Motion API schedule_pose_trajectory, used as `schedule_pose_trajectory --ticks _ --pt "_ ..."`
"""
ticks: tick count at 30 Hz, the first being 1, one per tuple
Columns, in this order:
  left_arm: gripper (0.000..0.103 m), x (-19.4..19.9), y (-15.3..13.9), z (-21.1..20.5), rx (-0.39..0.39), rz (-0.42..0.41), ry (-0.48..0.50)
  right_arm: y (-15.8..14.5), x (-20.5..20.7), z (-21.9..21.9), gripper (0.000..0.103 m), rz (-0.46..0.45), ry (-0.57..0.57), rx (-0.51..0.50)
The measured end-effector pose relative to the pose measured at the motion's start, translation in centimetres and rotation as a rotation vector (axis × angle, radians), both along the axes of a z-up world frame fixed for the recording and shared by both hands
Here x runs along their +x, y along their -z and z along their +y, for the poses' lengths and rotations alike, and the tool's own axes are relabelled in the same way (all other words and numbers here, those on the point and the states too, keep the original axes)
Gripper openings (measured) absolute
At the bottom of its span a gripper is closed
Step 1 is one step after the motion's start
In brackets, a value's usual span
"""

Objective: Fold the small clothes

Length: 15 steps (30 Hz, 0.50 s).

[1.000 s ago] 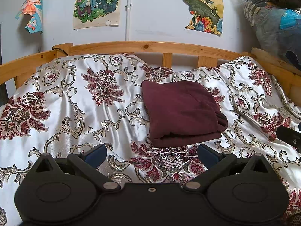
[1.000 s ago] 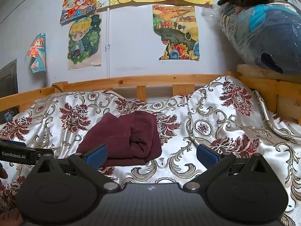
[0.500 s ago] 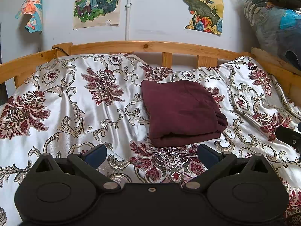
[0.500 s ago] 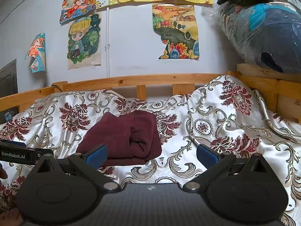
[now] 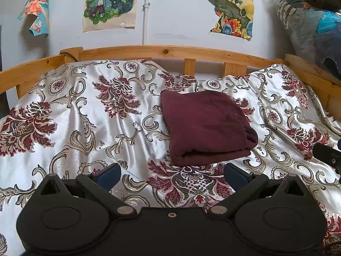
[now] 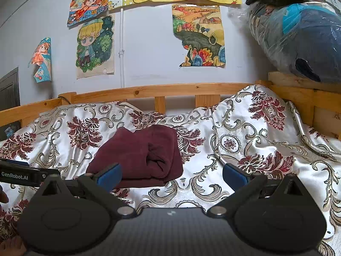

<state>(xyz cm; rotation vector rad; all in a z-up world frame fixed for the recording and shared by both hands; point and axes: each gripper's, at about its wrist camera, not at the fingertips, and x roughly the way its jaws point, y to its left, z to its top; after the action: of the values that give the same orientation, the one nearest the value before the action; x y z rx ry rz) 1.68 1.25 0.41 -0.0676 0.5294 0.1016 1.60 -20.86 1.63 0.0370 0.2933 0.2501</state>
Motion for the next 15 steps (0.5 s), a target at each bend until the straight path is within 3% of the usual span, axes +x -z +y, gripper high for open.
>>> schedule_pose_trajectory --ticks 15 --pt "0.102 0.24 -0.05 0.19 -0.008 0.025 0.002 0.04 -0.04 0.04 0.103 0.002 0.001 0.001"
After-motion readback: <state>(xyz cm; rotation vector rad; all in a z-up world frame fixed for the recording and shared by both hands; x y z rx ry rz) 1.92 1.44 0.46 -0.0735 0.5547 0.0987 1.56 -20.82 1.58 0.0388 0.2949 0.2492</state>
